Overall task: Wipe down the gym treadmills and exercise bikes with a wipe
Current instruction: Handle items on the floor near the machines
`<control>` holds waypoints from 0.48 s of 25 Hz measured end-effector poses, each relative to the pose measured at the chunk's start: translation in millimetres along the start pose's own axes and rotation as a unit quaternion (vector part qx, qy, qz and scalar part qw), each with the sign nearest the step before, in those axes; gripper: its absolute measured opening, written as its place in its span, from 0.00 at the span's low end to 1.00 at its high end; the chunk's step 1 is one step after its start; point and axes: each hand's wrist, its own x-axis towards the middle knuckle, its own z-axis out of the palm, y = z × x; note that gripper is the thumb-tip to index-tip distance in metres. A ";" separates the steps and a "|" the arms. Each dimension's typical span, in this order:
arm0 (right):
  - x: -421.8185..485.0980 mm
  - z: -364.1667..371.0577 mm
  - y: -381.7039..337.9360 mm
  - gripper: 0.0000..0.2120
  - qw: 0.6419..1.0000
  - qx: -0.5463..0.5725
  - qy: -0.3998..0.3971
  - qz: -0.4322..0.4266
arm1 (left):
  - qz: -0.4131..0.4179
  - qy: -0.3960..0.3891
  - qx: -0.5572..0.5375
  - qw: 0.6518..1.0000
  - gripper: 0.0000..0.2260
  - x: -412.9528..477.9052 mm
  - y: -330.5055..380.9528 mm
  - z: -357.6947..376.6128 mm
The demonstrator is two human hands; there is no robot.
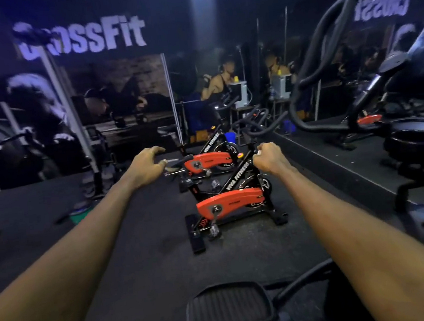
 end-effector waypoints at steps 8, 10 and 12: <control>-37.7 102.2 -126.5 0.14 0.997 0.012 -0.045 -0.060 | -0.071 0.022 0.032 0.997 0.19 -75.3 -131.2 -85.4; -40.1 127.3 -155.7 0.16 0.995 0.017 -0.051 -0.078 | -0.094 0.033 0.033 0.995 0.18 -90.6 -158.5 -103.5; -39.3 151.3 -180.1 0.16 0.993 0.019 -0.067 -0.094 | -0.121 0.040 0.041 0.991 0.18 -104.0 -181.7 -115.7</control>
